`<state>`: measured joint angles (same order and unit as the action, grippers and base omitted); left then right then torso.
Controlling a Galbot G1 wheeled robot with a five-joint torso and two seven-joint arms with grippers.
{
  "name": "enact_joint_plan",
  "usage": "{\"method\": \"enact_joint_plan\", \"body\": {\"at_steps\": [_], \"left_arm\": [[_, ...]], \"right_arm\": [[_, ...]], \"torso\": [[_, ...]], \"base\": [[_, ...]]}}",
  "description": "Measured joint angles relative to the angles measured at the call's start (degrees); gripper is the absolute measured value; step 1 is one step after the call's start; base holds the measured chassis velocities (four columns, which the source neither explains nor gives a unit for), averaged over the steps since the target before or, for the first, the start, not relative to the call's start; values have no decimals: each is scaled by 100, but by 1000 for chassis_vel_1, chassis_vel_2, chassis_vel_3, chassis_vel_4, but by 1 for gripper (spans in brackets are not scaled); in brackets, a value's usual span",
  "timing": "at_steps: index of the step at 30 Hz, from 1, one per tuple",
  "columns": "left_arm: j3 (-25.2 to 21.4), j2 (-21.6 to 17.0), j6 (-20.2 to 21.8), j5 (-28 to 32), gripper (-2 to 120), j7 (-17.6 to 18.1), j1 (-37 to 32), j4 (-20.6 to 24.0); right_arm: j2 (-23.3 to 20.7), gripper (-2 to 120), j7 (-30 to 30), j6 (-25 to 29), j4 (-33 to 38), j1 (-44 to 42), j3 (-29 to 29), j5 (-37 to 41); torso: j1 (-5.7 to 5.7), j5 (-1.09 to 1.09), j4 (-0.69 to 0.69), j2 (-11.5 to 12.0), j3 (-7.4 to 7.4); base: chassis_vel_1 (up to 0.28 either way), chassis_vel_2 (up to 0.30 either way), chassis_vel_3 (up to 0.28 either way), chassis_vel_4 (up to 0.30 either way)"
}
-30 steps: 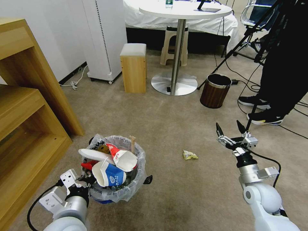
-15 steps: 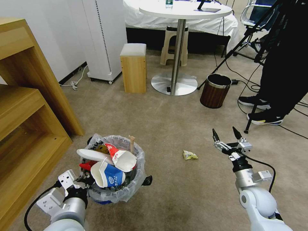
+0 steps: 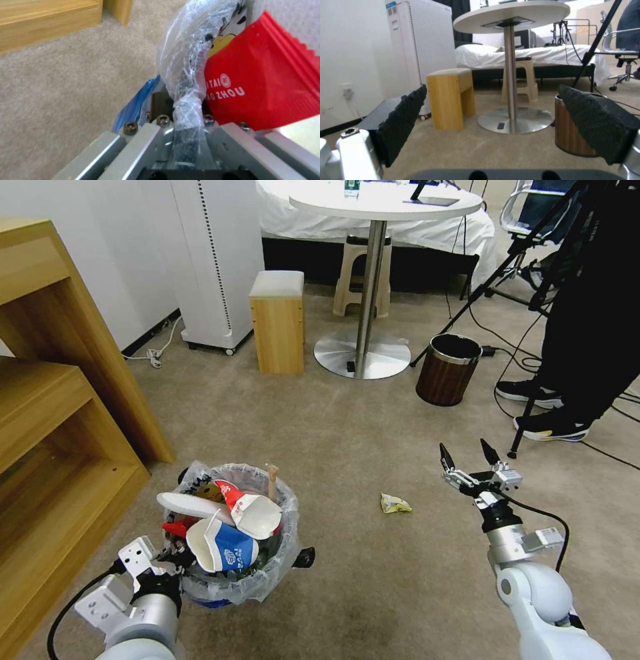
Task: Pick up the trash bin and place the garbage on the floor into it.
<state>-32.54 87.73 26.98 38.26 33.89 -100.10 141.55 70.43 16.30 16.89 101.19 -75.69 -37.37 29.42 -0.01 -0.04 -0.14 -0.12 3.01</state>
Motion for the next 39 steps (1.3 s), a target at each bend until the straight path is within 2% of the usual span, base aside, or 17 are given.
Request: {"method": "enact_joint_plan", "body": {"at_steps": [10, 14, 16, 17, 18, 20, 21, 23, 24, 27, 31, 34, 39], "left_arm": [[-3, 0, -23, -13, 0, 0, -14, 2], [-1, -4, -28, -30, 0, -1, -10, -8], [7, -7, -28, -39, 0, -1, -5, -21], [7, -7, -28, -39, 0, -1, -5, -21], [10, -7, -29, -50, 0, -1, -4, -31], [11, -7, -28, -52, 0, -1, -4, -32], [14, -9, -29, -68, 0, 0, -8, -41], [16, -7, -41, -109, 0, -1, -17, -54], [16, -7, -41, -109, 0, -1, -17, -54], [-14, -9, -51, -133, 0, -2, -40, -56], [-51, -13, -68, -133, 0, -1, -55, -56], [-71, 1, -92, -143, 0, -1, -65, -56], [-60, 23, -95, -190, 0, 3, -44, -72]], "right_arm": [[3, 100, -178, -49, -52, -13, 88, -46], [-107, 100, -448, -396, -94, -32, 179, -165], [-353, 100, -513, -1245, -154, 6, 325, -299], [-353, 100, -513, -1245, -154, 6, 325, -299], [-513, 100, -476, -1762, -201, 56, 430, -354], [-543, 100, -465, -1849, -211, 66, 451, -368], [-749, 100, -328, -2488, -327, 175, 622, -478], [-958, 100, -69, -3353, -780, 544, 974, -1086], [-958, 100, -69, -3353, -780, 544, 974, -1086], [-960, 100, 213, -4130, -1619, 1183, 1389, -1945], [-874, 100, 416, -4237, -2028, 1471, 1547, -2205], [-595, 100, 928, -4002, -2811, 1921, 1801, -2495], [-413, 100, 1405, -3725, -3245, 2133, 1861, -2727]], "torso": [[2, 0, -1, 1, 3], [2, 0, 1, 1, 3], [1, 0, -1, 0, 0], [1, 0, -1, 0, 0], [1, -1, -1, 1, 0], [1, 0, -1, 1, 0], [1, 0, -2, 0, 0], [1, -1, -1, 1, 0], [1, -1, -1, 1, 0], [1, 0, 1, 1, 1], [1, -1, 0, 1, 1], [1, -1, 1, 0, 1], [1, -1, 1, 1, 1]], "base": [[-216, 208, 212, -204], [-102, 154, 109, -138], [7, -25, -21, 4], [14, -51, -42, 8], [50, -51, -42, 49], [50, -67, -35, 49], [46, -51, -44, 49], [4, -26, 8, 10], [0, 0, 0, 0], [0, 0, 0, 0], [0, 0, 0, 0], [0, 0, 0, 0], [0, 0, 0, 0]]}}
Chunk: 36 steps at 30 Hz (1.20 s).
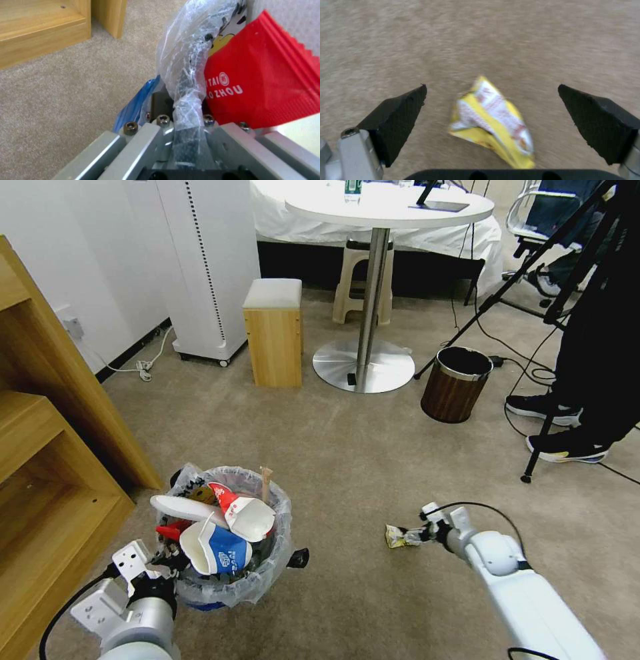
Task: Pick up the trash bin and place the garbage on the floor into it.
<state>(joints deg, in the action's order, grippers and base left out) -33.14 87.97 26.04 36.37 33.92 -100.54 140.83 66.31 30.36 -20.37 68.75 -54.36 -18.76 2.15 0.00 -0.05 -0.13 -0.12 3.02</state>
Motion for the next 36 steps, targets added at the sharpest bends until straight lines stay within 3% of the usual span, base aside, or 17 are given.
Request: {"method": "enact_joint_plan", "body": {"at_steps": [8, 13, 16, 18, 22, 26, 36], "left_arm": [[48, 36, 0, -100, 0, 4, 48, -42], [43, 34, 0, -102, 0, 7, 55, -46], [49, 34, 0, -102, 0, 7, 54, -54], [58, 34, 0, -102, 0, 8, 57, -66], [60, 33, 0, -102, 0, 7, 57, -69], [64, 25, 0, -98, 0, 8, 60, -80], [99, 29, 0, -101, 0, 8, 50, -85]], "right_arm": [[170, 76, 218, 128, -541, 173, 154, -282], [201, 54, 195, 163, -654, 166, 138, -436], [185, 45, 175, 167, -649, 147, 118, -454], [146, 33, 168, 169, -570, 100, 82, -475], [112, 27, 166, 176, -506, 61, 53, -495], [-16, 5, 141, 222, -155, -102, -86, -397], [-86, 0, 123, 251, 73, -250, -179, -325]], "torso": [[0, 1, -1, 0, 0], [0, 0, -1, 0, 0], [0, 0, -1, 0, 0], [0, 0, -1, 0, 0], [0, 0, -1, 0, 0], [0, 0, -1, 0, 0], [0, 0, -1, 0, 0]], "base": [[0, 0, 0, 0], [0, 0, 0, 0], [0, 0, 0, 0], [0, 0, 0, 0], [0, 0, 0, 0], [0, 0, 0, 0], [0, 0, 0, 0]]}}
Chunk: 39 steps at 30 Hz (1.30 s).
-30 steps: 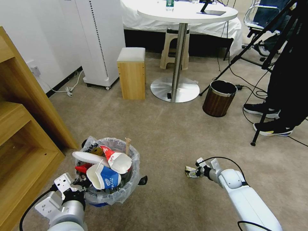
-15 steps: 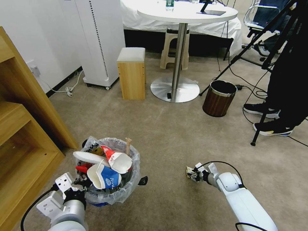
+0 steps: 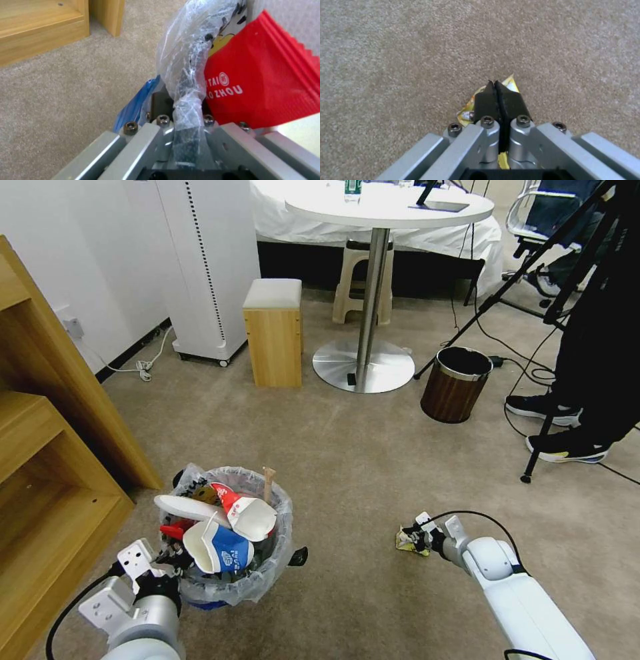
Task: Pick up the trash bin and place the garbage on the floor into it.
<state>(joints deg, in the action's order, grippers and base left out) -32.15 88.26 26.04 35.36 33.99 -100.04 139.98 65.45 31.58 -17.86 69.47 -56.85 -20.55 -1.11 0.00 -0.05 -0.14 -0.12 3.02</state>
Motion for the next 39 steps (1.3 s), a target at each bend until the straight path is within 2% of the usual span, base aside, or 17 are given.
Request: {"method": "enact_joint_plan", "body": {"at_steps": [3, 6, 7, 8, 9, 14, 15, 17, 19, 21, 23, 25, 27, 29, 33, 34, 39], "left_arm": [[0, 1, -1, -4, 0, 0, -12, 2], [-1, 6, -4, -6, 0, -2, -15, 8], [-1, 6, -4, -6, 0, -2, -15, 8], [-1, 8, -4, -7, 0, -2, -15, 11], [-2, 13, -7, -10, 0, -2, -18, 14], [-17, 18, -18, -15, 0, -4, -26, 26], [-17, 18, -18, -15, 0, -4, -26, 26], [-19, 21, -20, -17, 0, -6, -25, 28], [-19, 22, -21, -18, 0, -7, -25, 27], [-19, 25, -23, -20, 0, -7, -19, 26], [-21, 25, -25, -21, 0, -8, -16, 20], [-24, 25, -26, -21, 0, -8, -13, 13], [-27, 24, -28, -21, 0, -8, -1, 1], [-27, 23, -29, -21, 0, -8, 3, -3], [-33, 7, -34, -20, 0, -9, 10, -20], [-33, 7, -34, -20, 0, -9, 10, -20], [-52, -21, -36, 1, 0, -8, 9, -20]], "right_arm": [[-15, 2, 10, -4, 55, -51, -7, 112], [-23, 14, 31, -41, 85, -86, 18, 68], [-23, 14, 31, -41, 85, -86, 18, 68], [-24, 17, 37, -51, 87, -91, 27, 45], [-30, 27, 48, -84, 97, -110, 45, -16], [-33, 43, 38, -152, 23, -123, 71, -255], [-33, 43, 38, -152, 23, -123, 71, -255], [-13, 55, 4, -170, -83, -93, 71, -306], [-8, 56, -6, -171, -114, -81, 70, -312], [20, 70, -38, -174, -241, -40, 64, -327], [29, 75, -48, -174, -293, -25, 59, -342], [36, 75, -56, -174, -337, -11, 53, -353], [41, 64, -67, -169, -399, 9, 45, -359], [41, 61, -70, -165, -417, 14, 41, -359], [41, 40, -93, -125, -511, 38, 5, -364], [41, 40, -93, -125, -511, 38, 5, -364], [42, 21, -109, -85, -571, 41, -26, -401]], "torso": [[0, 0, 0, 0, 0], [0, 0, 0, 0, 0], [0, 0, 0, 0, 0], [0, 0, 0, 0, 0], [0, 0, 0, 0, 0], [0, 0, 0, 0, 0], [0, 0, 0, 0, 0], [0, 0, 0, 0, 0], [0, 0, 0, 0, 0], [0, 0, 0, 0, 0], [0, 0, 0, 0, 0], [0, 0, 0, 0, 0], [0, 0, 0, 0, 0], [0, 0, 0, 0, 0], [0, 0, 0, 0, 0], [0, 0, 0, 0, 0], [0, 0, 0, 0, 0]], "base": [[0, 0, 0, 0], [0, 0, 0, 0], [0, 0, 0, 0], [0, 0, 0, 0], [0, 0, 0, 0], [0, 0, 0, 0], [0, 0, 0, 0], [0, 0, 0, 0], [0, 0, 0, 0], [0, 0, 0, 0], [0, 0, 0, 0], [0, 0, 0, 0], [0, 0, 0, 0], [0, 0, 0, 0], [0, 0, 0, 0], [0, 0, 0, 0], [0, 0, 0, 0]]}}
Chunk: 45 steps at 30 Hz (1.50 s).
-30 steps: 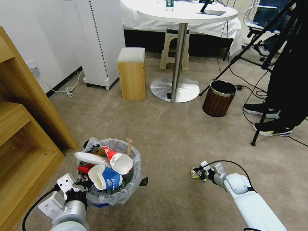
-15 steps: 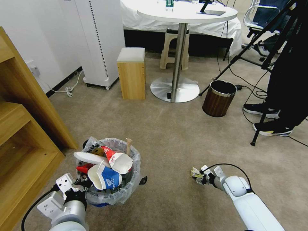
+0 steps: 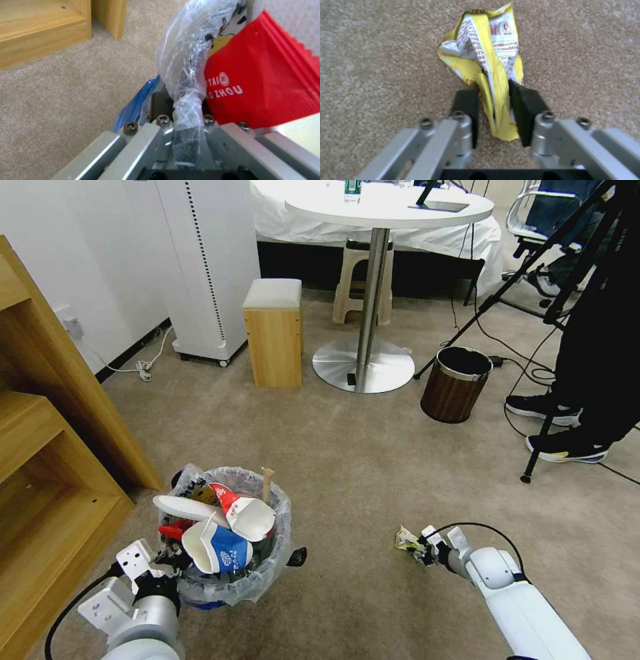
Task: Pick up the trash bin and place the garbage on the floor into it.
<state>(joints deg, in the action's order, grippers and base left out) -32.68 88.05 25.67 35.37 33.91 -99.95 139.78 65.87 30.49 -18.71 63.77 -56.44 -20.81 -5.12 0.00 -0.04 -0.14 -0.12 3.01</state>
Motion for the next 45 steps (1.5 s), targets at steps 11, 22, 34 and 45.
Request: {"method": "enact_joint_plan", "body": {"at_steps": [11, 22, 34, 45], "left_arm": [[-19, -34, -3, 19, 0, 0, 7, -29], [387, 98, -124, -324, 0, -47, 96, -573], [885, 351, -128, -502, 0, -45, 174, -696], [971, 394, -122, -616, 0, -42, 103, -599]], "right_arm": [[-173, 0, 53, 530, 787, -257, -4, 796], [-421, 0, 2652, 2413, 2537, -109, 608, 4299], [0, 0, 3548, 2782, 2428, 118, 1550, 3739], [-142, 5, 3894, 2864, 2390, 34, 1429, 3213]], "torso": [[0, 0, -1, 0, 0], [0, 2, 0, 0, 0], [0, 0, 0, 0, 0], [0, 0, 0, 0, 0]], "base": [[0, 0, 0, 0], [0, 0, 0, 0], [0, 0, 0, 0], [0, 0, 0, 0]]}}
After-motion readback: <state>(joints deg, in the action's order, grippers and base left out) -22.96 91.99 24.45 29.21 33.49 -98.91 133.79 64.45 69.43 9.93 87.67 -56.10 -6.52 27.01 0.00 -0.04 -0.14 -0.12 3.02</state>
